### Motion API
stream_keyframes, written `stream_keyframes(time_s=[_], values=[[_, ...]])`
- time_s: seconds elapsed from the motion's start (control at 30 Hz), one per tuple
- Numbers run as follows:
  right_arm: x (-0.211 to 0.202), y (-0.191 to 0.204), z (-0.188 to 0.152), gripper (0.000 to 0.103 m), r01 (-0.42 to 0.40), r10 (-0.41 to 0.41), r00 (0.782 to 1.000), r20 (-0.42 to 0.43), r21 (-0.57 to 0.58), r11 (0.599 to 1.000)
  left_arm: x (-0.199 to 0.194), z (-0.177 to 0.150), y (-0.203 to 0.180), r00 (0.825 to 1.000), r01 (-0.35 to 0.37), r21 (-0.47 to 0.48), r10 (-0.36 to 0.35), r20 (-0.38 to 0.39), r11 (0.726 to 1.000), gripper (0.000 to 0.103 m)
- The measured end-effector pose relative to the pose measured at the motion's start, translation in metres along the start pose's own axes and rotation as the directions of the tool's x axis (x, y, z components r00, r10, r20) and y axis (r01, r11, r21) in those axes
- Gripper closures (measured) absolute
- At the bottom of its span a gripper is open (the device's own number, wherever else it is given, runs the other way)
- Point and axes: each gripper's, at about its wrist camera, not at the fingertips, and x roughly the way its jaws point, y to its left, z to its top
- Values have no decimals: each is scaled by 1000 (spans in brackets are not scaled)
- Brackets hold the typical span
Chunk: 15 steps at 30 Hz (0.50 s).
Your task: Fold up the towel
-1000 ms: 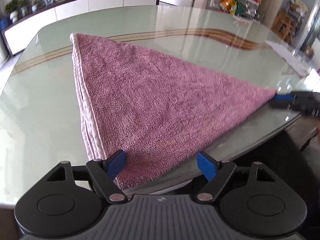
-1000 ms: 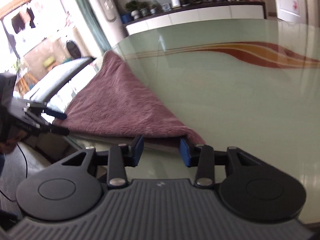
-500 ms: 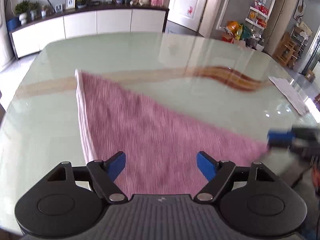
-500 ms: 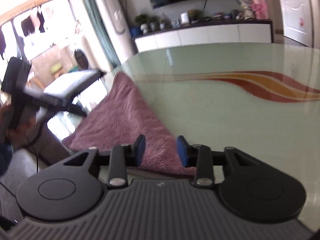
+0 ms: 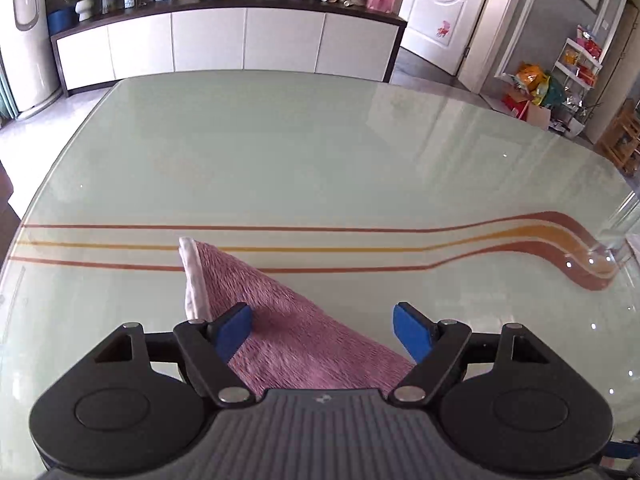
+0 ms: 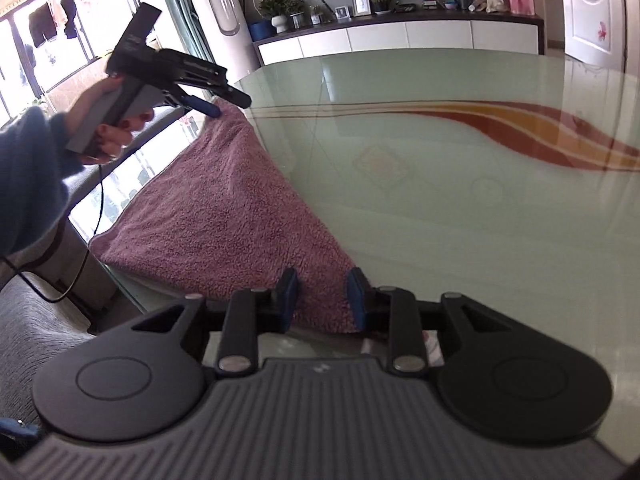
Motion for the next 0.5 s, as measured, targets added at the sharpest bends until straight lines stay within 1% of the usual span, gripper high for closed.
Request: stream_keyframes(time_s=[0.1,0.2,0.27,0.33,0.37,0.43,0.5], values=[[-1,-7,2,75,-30,30,1000,0,42,999,13,-2,4,1000,-24,26,25,-10,999,22],[-2,-8,3,75,-33,33,999,-4,51,998,18,-5,-5,999,-49,92,49,-4,995,17],[-2,-7,4,73,-31,31,999,-9,48,998,18,-5,-10,998,-61,123,60,6,991,18],[-2,-5,6,66,-37,38,999,-16,44,998,11,-4,-12,999,-36,127,32,38,991,20],[-2,-4,6,63,-41,41,999,-18,40,998,6,-2,-10,998,-14,112,8,59,994,20],[-2,0,6,53,-43,44,999,-21,24,999,2,1,-6,995,16,79,-23,93,997,19],[-1,7,6,46,-40,40,999,-25,-8,999,12,7,0,998,10,37,-13,62,999,19]])
